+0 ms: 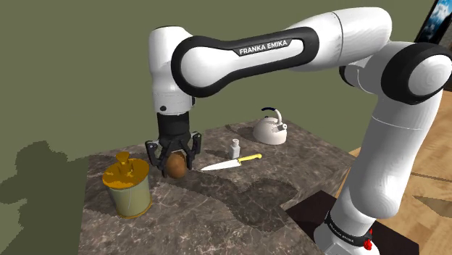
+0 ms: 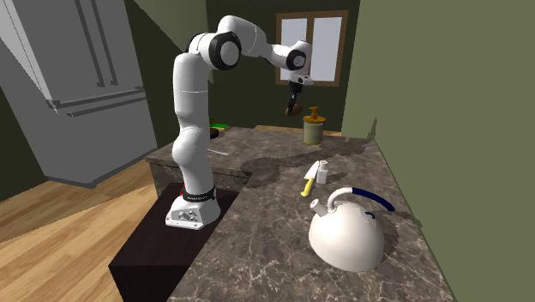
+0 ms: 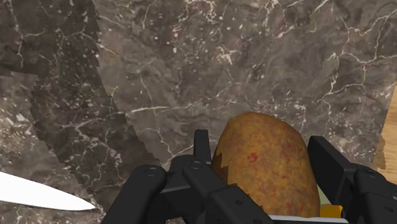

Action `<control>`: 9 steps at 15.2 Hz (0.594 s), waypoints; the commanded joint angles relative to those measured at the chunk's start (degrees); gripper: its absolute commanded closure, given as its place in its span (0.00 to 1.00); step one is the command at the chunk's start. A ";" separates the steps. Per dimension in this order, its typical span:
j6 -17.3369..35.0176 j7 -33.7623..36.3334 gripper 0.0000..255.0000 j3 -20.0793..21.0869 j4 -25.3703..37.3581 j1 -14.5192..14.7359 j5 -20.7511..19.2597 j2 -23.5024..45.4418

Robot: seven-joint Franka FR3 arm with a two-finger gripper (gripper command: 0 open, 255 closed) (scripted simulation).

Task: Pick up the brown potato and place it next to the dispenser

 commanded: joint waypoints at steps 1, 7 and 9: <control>1.59 -0.01 1.00 0.03 -1.25 0.11 -0.18 0.37; 6.02 -0.28 1.00 0.00 -4.93 0.26 -0.58 1.28; 7.49 -0.32 1.00 -0.02 -6.05 0.33 -0.78 1.70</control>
